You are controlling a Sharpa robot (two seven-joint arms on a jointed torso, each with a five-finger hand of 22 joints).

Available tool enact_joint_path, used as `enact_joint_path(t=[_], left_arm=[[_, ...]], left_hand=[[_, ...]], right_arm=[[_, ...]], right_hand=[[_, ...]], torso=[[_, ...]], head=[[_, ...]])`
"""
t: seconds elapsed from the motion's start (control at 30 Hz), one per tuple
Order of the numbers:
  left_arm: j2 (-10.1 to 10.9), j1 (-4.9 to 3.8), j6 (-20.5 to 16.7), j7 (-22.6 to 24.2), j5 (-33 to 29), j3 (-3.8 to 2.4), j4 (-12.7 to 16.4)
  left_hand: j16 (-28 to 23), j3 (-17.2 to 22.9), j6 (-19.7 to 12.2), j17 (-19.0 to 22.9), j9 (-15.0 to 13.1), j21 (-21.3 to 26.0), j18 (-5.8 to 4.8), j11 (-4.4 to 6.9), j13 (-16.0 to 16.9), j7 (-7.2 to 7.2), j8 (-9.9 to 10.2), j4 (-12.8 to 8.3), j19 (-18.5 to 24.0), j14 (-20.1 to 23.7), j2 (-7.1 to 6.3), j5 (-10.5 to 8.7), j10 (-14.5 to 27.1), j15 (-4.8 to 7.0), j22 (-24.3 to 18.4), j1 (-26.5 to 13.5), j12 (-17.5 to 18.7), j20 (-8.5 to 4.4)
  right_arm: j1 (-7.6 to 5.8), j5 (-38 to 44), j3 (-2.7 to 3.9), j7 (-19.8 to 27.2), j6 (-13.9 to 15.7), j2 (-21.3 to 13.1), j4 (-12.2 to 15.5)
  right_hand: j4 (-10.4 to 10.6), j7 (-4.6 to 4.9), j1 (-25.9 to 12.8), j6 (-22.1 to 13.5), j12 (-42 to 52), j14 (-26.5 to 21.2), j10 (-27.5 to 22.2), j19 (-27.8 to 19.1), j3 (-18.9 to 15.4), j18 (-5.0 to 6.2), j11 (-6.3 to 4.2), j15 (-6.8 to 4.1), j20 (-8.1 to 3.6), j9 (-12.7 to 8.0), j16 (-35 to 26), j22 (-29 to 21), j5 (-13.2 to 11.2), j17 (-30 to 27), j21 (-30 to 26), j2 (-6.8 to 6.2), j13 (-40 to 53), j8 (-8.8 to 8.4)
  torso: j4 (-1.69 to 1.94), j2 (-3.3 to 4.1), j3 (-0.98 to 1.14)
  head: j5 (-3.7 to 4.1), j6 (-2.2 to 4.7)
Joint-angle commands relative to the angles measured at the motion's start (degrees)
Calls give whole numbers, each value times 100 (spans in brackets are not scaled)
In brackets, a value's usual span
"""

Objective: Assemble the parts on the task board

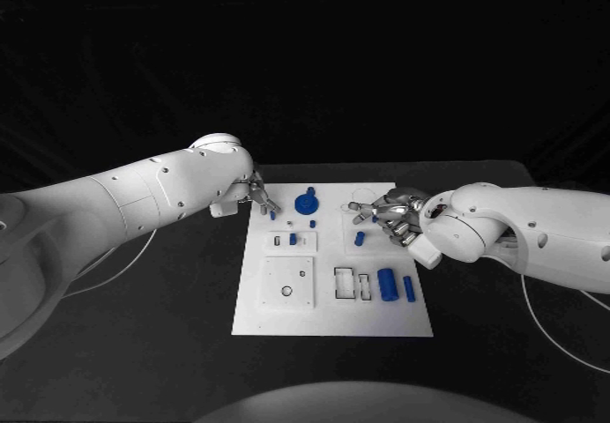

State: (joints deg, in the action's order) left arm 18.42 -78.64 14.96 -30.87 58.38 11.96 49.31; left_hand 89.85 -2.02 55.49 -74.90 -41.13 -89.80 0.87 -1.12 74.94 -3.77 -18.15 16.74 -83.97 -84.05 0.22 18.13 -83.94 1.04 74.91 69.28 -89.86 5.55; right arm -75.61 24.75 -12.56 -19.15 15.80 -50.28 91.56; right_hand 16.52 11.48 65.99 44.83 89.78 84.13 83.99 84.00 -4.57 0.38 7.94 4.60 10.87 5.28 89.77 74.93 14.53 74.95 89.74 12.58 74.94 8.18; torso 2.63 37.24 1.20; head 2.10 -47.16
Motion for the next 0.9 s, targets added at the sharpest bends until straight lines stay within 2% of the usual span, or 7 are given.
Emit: enact_joint_path(t=[0.03, 0.17, 0.57, 0.67, 0.9], left_arm=[[-30, 1, 178, 24, 47, -3, -12], [-40, 3, 213, 23, 47, -3, -21], [-88, 18, 256, 30, 47, -3, -115], [-101, 22, 255, 36, 44, -3, -132], [-150, 37, 255, 45, 24, -3, -176]], left_hand=[[15, 31, 32, -1510, 6, -20, -87, 49, 1506, -1, 32, 1, -603, -595, 5, 27, -606, 48, 1509, 41, -14, -9], [15, 30, 32, -1510, 7, -20, -87, 48, 1506, -2, 33, 3, -603, -595, 5, 27, -606, 48, 1509, 40, -14, -9], [15, 48, 34, -1510, 14, -20, -87, 49, 1506, -1, 42, 5, -603, -595, 34, 40, -606, 48, 1509, 53, -14, -10], [15, 51, 35, -1510, 15, -20, -87, 49, 1506, -1, 43, 6, -603, -595, 40, 41, -606, 48, 1509, 55, -14, -10], [15, 40, 43, -1510, 22, -20, -87, 44, 1506, -10, 50, 14, -603, -595, 63, 20, -606, 48, 1509, 22, -14, -11]], right_arm=[[3, 13, -1, 29, -87, 3, 13], [3, 13, -1, 29, -86, 2, 15], [3, 13, -1, 25, -82, -9, 22], [3, 13, -1, 25, -82, -8, 18], [2, 13, -1, 22, -90, 1, 19]], right_hand=[[3, 71, 44, -43, 22, 587, 601, 600, -22, -38, 31, 46, 40, 9, 23, 1507, 28, 1505, 26, -5, 1506, 33], [3, 71, 44, -43, 22, 587, 601, 600, -22, -38, 31, 46, 40, 9, 23, 1507, 28, 1505, 26, -5, 1506, 33], [3, 71, 44, -43, 22, 587, 601, 600, -22, -38, 31, 46, 40, 9, 23, 1507, 28, 1505, 26, -5, 1506, 33], [3, 71, 44, -43, 22, 587, 601, 600, -22, -38, 31, 46, 40, 9, 23, 1507, 28, 1505, 26, -5, 1506, 33], [3, 71, 44, -43, 22, 587, 601, 600, -22, -38, 31, 46, 40, 9, 23, 1507, 28, 1505, 26, -5, 1506, 33]], torso=[[-1, 2, 2], [-4, 0, 0], [5, 5, -2], [5, 0, 1], [5, -2, 3]], head=[[3, -1], [9, -22], [35, -22], [25, -45], [19, -41]])
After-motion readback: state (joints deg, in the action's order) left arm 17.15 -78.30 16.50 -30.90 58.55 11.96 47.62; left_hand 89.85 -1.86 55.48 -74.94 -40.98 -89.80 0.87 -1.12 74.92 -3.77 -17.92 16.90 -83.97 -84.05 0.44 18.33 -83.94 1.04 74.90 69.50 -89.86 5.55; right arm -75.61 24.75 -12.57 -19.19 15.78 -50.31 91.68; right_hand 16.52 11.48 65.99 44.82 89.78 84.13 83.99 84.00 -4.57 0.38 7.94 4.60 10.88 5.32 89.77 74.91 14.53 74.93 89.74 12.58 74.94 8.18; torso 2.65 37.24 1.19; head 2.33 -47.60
